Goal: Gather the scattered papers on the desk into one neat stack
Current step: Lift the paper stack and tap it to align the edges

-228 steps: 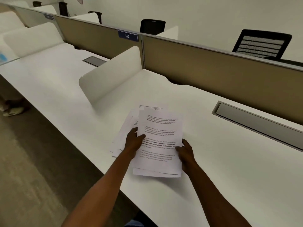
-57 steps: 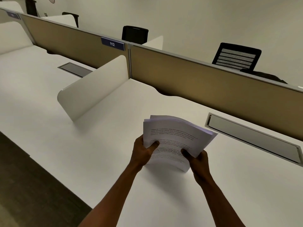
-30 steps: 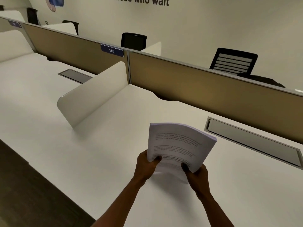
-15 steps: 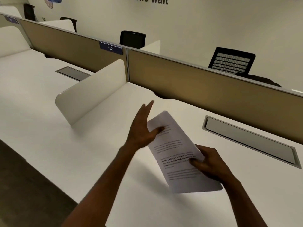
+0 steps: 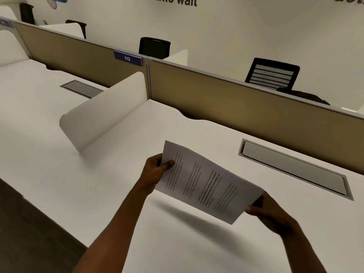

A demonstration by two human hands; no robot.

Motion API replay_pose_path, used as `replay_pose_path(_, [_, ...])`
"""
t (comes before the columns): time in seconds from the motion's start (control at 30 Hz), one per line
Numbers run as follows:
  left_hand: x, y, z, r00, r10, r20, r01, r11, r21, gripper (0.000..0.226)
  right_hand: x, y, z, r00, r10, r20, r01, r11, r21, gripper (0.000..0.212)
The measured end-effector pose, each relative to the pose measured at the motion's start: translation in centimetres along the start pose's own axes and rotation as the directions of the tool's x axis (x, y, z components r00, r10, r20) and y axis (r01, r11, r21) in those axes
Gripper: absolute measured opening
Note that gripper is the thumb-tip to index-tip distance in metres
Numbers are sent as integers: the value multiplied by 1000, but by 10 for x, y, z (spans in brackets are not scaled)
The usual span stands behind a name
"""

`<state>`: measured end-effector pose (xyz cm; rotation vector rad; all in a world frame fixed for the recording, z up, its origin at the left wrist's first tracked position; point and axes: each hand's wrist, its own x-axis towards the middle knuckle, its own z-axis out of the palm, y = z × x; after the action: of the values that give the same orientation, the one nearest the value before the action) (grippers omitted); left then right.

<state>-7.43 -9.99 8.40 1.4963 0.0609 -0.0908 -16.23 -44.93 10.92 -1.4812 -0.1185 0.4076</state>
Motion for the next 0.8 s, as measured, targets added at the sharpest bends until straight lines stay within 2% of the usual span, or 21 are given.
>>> replay_pose_path(0.1, [-7,-20,3,999,-46,-25,46,999,-3,17,17,24,21,956,-61,-287,65,998,3,43])
replay_pose_path(0.17, [-10,-28,2,997,-61,-41,62,998,10,15,23,35,30,919,-95,-382,98,995,-14,39])
replay_pose_path(0.4, [-18,-36,-9,997,-5,-74,4,1000,-17,22,27,30,34,900,-181,-396,140,982,-130,36])
replay_pose_path(0.5, [-20,-53,-10,996,-51,-75,57,996,72,23,26,45,43,895,-121,-428,50,984,-173,38])
replay_pose_path(0.57, [-20,-60,-10,995,-52,-85,63,989,134,21,25,54,44,871,-86,-484,-7,982,-187,49])
replay_pose_path(0.63, [-19,-55,-7,995,-13,-103,31,985,171,21,25,54,44,860,-142,-491,29,973,-229,40])
replay_pose_path(0.7, [-17,-51,-6,992,26,-123,-4,984,176,23,25,46,47,872,-226,-434,100,951,-294,40])
replay_pose_path(0.8, [-17,-57,-7,992,9,-123,14,984,180,25,27,51,52,862,-164,-480,31,961,-274,37])
